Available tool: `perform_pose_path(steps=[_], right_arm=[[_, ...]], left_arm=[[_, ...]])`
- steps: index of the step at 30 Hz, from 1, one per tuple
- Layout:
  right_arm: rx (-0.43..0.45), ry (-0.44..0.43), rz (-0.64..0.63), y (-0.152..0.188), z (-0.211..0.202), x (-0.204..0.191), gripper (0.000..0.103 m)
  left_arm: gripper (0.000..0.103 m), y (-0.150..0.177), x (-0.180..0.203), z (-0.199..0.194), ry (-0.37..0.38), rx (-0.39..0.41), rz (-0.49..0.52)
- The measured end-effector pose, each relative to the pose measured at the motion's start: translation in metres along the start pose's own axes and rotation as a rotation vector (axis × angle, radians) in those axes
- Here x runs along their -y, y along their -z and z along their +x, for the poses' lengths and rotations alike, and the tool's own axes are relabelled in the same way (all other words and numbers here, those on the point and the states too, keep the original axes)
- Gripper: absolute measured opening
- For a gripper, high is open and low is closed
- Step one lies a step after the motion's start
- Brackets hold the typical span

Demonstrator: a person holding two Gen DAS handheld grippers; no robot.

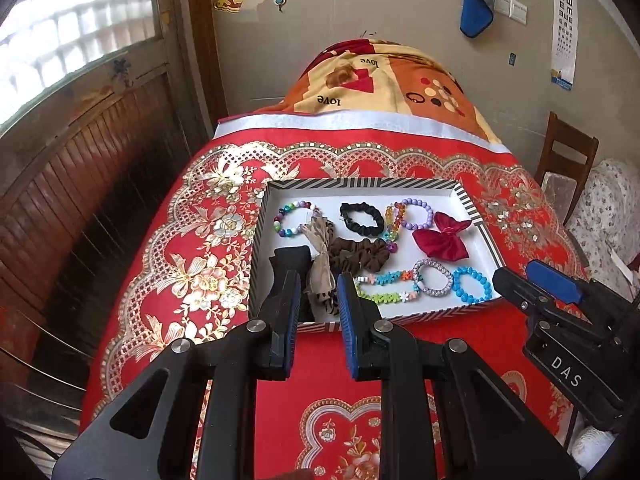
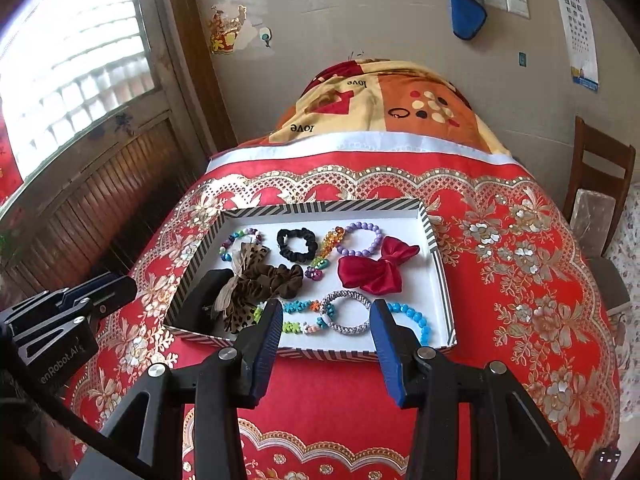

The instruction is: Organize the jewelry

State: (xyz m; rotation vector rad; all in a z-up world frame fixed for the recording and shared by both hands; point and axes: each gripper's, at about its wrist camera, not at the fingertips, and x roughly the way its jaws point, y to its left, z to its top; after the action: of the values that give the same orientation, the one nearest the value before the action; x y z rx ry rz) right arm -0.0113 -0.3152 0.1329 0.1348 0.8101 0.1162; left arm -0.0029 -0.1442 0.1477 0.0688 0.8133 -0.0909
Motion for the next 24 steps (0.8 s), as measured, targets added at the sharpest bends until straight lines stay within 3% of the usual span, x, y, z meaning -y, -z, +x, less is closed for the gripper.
perform_pose_path(steps=[24], right_arm=[[-0.031, -0.011, -0.004, 0.010, 0.011, 0.002, 0.044]], left_arm=[[0.018, 0.007, 0.004, 0.009, -0.010, -0.024, 0.018]])
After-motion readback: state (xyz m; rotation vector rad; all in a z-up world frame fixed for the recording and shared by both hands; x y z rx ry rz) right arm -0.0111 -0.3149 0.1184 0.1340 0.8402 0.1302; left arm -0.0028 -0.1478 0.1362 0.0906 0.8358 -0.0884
